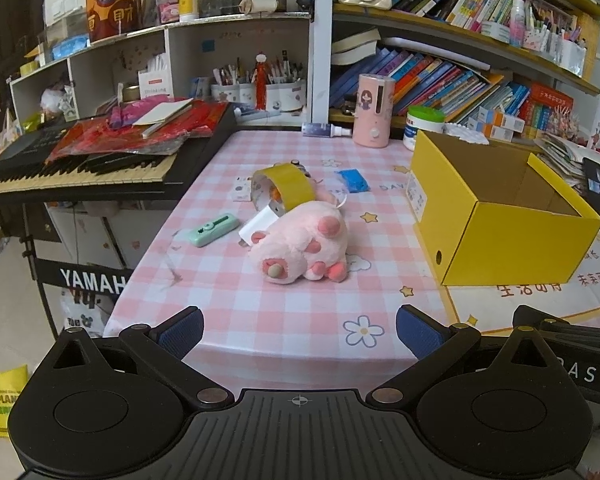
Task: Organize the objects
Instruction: 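Reach the left gripper to the pink plush pig and grasp it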
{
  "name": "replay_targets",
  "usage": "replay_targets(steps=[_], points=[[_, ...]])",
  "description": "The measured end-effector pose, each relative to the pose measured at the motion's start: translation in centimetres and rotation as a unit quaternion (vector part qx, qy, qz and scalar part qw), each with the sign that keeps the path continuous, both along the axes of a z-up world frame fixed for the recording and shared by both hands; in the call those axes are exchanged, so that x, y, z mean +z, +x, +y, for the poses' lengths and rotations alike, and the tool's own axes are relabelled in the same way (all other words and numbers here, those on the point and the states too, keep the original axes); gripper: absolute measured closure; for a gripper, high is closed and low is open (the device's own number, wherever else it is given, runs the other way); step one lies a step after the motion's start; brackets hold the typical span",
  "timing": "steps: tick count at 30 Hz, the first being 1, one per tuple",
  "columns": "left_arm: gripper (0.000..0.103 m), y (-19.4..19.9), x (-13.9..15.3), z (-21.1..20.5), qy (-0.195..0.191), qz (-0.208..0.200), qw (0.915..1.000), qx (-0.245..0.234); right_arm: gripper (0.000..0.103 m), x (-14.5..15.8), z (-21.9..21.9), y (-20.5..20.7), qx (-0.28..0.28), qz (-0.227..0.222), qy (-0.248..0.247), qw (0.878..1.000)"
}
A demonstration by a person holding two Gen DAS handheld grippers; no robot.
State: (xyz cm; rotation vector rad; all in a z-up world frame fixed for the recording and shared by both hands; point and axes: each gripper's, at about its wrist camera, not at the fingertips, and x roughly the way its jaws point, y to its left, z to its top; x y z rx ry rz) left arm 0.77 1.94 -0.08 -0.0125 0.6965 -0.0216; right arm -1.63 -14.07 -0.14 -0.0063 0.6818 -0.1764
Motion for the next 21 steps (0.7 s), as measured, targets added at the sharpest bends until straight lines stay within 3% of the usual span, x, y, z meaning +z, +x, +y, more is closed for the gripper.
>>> replay_targets(steps=[7,15,21], points=[[0.002,0.2,-0.2,0.9,-0.003,0.003,0.9999,0.01,0.003,0.0,0.6,0.6,0.018,0.008,0.006,1.0],[0.001,0.8,-0.3,1.9,-0.019,-0.015,0.9995,0.02,0.028,0.3,1.8,1.7,0.072,0.001,0.028,0.997],[0.001,2.7,-0.8,2.4,-0.024,-0.013,0.9988,0.039,0.03,0.8,1.8,3.6,0.096,-0.017,0.05,0.994]])
